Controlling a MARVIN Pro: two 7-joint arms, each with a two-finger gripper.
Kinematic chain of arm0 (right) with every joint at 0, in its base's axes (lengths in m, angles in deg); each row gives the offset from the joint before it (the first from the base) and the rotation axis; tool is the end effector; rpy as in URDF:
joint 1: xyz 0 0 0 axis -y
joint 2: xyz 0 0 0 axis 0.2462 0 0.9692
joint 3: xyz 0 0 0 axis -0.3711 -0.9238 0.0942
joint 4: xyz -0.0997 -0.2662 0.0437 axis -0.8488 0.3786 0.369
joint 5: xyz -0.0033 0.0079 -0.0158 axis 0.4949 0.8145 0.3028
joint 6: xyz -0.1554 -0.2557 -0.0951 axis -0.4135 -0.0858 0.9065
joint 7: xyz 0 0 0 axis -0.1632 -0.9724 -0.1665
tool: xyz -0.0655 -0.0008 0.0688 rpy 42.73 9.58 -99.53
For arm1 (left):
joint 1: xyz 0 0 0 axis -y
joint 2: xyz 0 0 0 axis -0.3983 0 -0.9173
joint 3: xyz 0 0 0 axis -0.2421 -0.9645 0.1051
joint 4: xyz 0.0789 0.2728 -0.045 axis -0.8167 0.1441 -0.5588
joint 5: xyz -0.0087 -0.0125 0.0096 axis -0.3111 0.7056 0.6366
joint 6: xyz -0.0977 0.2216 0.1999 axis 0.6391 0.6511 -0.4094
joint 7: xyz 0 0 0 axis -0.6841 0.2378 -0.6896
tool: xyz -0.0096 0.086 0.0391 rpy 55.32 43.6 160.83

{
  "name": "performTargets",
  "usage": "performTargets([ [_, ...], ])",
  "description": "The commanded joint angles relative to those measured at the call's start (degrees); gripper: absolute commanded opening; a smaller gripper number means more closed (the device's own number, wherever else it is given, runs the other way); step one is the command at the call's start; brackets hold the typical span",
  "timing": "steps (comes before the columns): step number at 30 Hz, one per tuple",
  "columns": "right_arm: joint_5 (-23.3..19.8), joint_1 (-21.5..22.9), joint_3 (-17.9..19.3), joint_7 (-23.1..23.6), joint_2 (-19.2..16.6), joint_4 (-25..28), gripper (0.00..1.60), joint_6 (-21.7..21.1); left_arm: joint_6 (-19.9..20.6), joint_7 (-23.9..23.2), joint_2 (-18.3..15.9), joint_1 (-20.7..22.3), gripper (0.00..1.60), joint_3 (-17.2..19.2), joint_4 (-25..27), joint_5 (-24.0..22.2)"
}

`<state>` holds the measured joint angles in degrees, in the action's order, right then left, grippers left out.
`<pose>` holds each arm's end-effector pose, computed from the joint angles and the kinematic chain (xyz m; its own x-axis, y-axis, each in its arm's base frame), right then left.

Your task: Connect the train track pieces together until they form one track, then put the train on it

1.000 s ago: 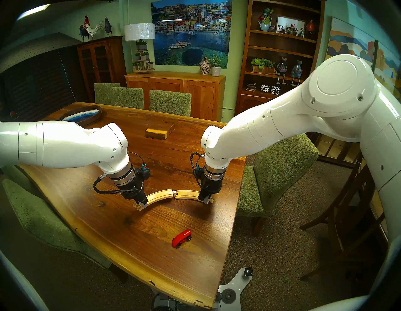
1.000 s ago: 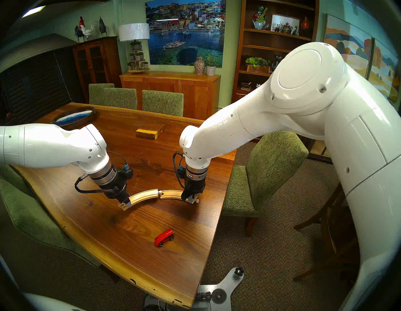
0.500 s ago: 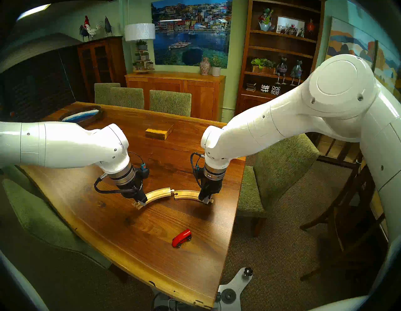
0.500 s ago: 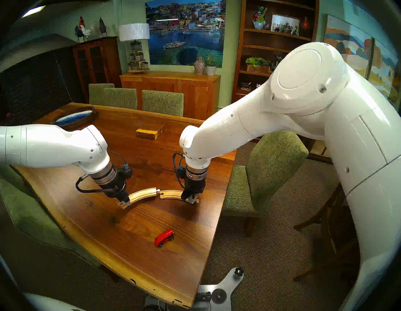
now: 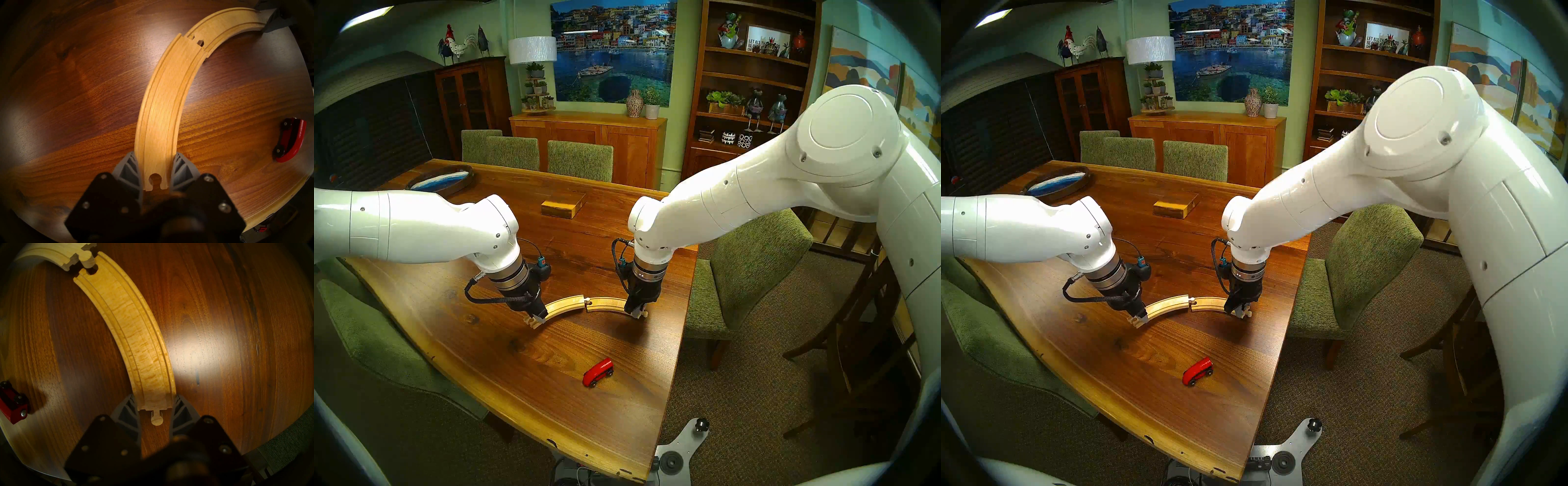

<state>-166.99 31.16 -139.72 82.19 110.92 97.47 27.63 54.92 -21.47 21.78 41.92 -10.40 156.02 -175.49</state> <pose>0.4686 0.1595 -0.2318 0.5523 0.8283 0.0937 0.8308 -0.5562 0.0195 0.4130 0.0515 -0.2001 0.7581 -0.6335 0.1546 -0.6409 -0.7677 -0.0028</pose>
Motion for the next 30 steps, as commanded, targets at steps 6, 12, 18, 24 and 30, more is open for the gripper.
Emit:
performTargets([
  [6,0.0,-0.1,-0.1,-0.1,0.1,0.1,0.00,-0.2,-0.2,0.3,1.3,0.9,0.00,1.1,-0.4,-0.1],
  [12,0.0,-0.1,-0.1,-0.1,0.1,0.1,0.00,-0.2,-0.3,0.8,1.6,0.6,0.00,1.0,-0.6,-0.5],
  [18,0.0,-0.1,-0.1,-0.1,0.1,0.1,0.00,-0.2,-0.6,1.4,1.7,0.6,0.00,1.2,-0.1,-0.7],
  [24,0.0,-0.1,-0.1,-0.1,0.1,0.1,0.00,-0.2,-0.7,1.9,1.7,0.4,0.00,1.1,-0.1,-1.0],
  [30,0.0,-0.1,-0.1,-0.1,0.1,0.1,0.00,-0.2,-0.7,2.3,1.6,0.1,0.00,0.9,0.3,-1.2],
])
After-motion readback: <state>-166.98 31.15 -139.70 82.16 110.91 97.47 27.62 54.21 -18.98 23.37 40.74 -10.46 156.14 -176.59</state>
